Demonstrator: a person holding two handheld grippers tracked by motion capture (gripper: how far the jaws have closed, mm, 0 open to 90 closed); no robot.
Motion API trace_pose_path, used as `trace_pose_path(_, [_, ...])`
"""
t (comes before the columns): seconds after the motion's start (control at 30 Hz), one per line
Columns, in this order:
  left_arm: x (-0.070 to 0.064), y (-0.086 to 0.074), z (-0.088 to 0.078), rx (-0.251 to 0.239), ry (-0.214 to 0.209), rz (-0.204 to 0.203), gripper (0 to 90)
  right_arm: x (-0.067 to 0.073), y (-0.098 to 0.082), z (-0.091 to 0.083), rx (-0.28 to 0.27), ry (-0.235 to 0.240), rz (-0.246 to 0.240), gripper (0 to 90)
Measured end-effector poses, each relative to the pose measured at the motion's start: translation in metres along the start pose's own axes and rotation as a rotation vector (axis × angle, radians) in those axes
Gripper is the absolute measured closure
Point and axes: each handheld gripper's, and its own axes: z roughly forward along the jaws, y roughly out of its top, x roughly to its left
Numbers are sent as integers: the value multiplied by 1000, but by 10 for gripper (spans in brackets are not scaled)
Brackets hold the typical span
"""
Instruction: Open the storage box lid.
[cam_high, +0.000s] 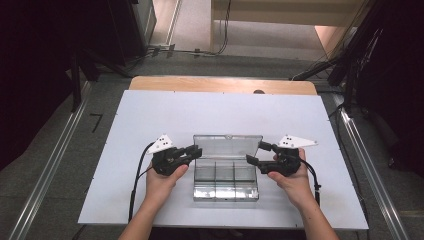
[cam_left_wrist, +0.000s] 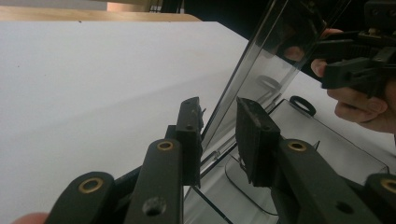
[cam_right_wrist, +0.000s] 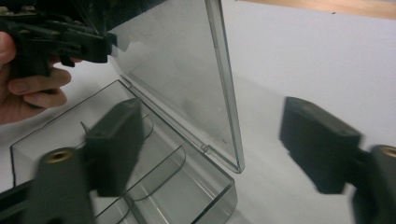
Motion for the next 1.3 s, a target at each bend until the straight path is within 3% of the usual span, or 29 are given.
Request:
trace_pose_path(0.1, [0,0,0,-3,5,-5,728,1,-1,3,-5,-21,26,388])
trace_pose_path(0.2, [0,0,1,-4,15,-8,737,3,-2,5,-3,-24,11,502])
trace_pose_path(0.5, [0,0,2,-10,23,-21,745,-2,-4,5,-20,-27,47,664])
trace_pose_path(0.73, [2,-1,3,-14,32,-34,758,-1,-5,6,-26,-56,54,693])
trace_pose_path(1.3, [4,-1,5,-14,47,-76,804,-1,-8,8,-28,-73,92,732])
